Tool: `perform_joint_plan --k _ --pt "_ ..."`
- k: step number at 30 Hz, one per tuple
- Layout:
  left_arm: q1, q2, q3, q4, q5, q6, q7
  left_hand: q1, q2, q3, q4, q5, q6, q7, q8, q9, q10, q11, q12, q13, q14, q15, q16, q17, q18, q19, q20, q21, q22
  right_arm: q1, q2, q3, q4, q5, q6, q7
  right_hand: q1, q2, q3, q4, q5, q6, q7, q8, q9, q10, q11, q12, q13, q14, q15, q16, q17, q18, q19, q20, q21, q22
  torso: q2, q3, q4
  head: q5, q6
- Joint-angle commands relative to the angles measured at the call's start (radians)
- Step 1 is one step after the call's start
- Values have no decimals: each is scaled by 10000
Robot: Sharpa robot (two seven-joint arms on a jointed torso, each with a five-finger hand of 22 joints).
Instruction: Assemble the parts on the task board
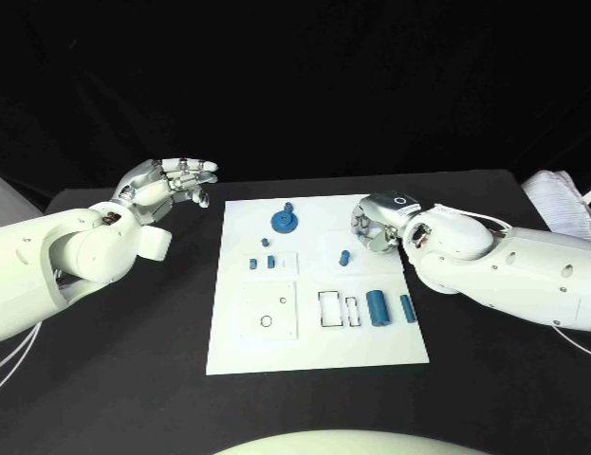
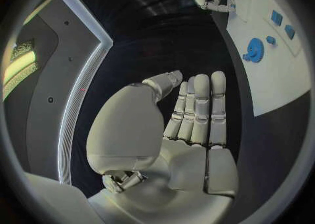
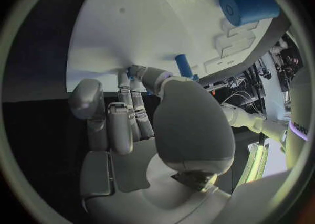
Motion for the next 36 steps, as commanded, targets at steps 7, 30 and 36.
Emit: perform_joint_plan --k 7,30,36 --pt "1 -4 10 -13 -35 156 49 64 -11 -19 -65 11 -92 -15 30 -19 -97 -12 55 -12 14 43 56 10 69 57 3 -51 -17 -19 -135 49 272 12 -490 -103 124 246 28 -77 -17 78 -13 37 32 216 -105 -83 -17 647 -68 11 640 -158 86 -12 46 30 -7 8 -22 32 32" --pt "0 108 10 -116 -27 203 25 53 -10 -25 -59 8 -97 -11 33 -20 -107 -7 57 -14 15 47 58 10 67 62 5 -56 -21 193 -751 237 2029 791 -1380 215 84 234 68 -128 -49 83 -10 38 62 247 -105 -141 -27 659 -70 48 685 -179 115 -16 177 115 4 11 -8 99 136" --pt "0 143 10 -94 -26 208 10 42 -13 -31 -55 7 -104 -8 37 -22 -122 -3 57 -18 13 51 59 10 66 67 8 -63 -26 71 -584 237 2745 706 -1241 222 79 235 73 -135 -52 81 -5 36 66 249 -102 -151 -28 656 -69 39 671 -171 102 -17 132 97 3 -7 -16 316 104"
